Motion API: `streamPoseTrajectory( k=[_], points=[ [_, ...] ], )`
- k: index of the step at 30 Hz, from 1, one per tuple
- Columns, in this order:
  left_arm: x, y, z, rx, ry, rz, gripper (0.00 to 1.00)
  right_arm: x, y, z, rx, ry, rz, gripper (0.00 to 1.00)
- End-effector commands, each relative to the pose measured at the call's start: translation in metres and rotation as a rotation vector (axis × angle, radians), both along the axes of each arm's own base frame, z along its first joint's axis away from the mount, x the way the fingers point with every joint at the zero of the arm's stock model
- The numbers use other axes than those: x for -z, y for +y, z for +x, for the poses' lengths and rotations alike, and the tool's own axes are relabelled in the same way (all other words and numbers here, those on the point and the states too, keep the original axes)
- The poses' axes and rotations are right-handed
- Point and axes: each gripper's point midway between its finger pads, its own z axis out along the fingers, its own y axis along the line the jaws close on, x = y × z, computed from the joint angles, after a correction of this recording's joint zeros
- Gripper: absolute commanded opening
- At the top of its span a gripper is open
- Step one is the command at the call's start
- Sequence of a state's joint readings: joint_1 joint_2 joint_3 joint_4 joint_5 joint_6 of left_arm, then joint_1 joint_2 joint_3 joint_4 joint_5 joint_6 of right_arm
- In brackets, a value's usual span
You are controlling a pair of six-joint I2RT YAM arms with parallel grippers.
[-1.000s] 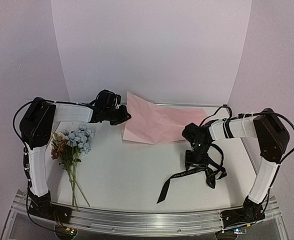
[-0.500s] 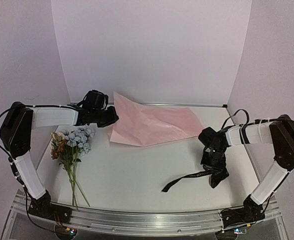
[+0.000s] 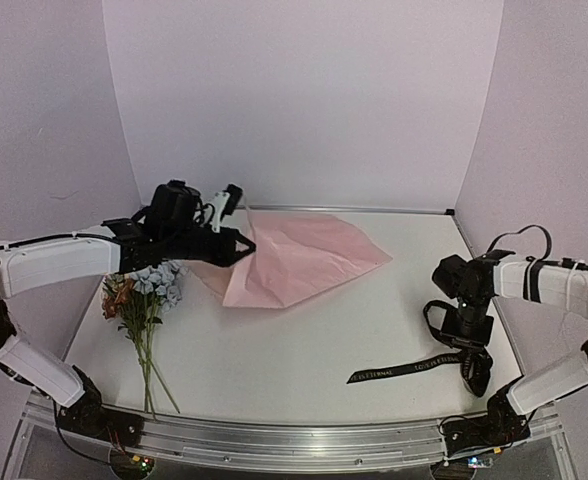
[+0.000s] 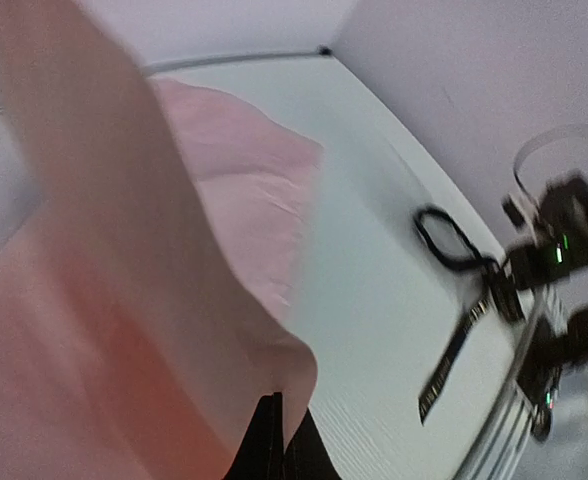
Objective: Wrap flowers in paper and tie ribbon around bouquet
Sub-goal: Move the ribbon to the corner of the board, then pass from the left arm to the right
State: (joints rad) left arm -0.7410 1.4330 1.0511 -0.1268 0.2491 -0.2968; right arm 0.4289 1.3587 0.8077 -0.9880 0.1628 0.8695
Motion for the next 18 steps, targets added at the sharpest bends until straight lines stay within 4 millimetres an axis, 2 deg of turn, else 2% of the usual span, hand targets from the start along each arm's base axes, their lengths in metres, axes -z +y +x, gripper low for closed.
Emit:
streamPoseTrajectory(
  k=[1, 7, 11, 14, 18],
  points=[
    [0.04, -0.037, -0.062, 0.287, -0.014, 0.195, 0.0, -0.046, 0.036, 0.022, -0.134, -0.07, 0.124, 0.55],
    [0.088, -0.074, -0.126, 0.441, -0.038, 0.414, 0.0, -0.087, 0.1, 0.048, -0.255, -0.113, 0.332, 0.76],
    [0.116, -0.084, -0.161, 0.515, -0.06, 0.534, 0.0, -0.106, 0.144, 0.064, -0.31, -0.126, 0.48, 0.86],
    [0.131, -0.086, -0.179, 0.545, -0.07, 0.582, 0.0, -0.12, 0.184, 0.07, -0.407, -0.118, 0.584, 0.9],
    [0.137, -0.086, -0.188, 0.544, -0.097, 0.607, 0.0, -0.13, 0.235, 0.069, -0.558, -0.084, 0.676, 0.95]
  ],
)
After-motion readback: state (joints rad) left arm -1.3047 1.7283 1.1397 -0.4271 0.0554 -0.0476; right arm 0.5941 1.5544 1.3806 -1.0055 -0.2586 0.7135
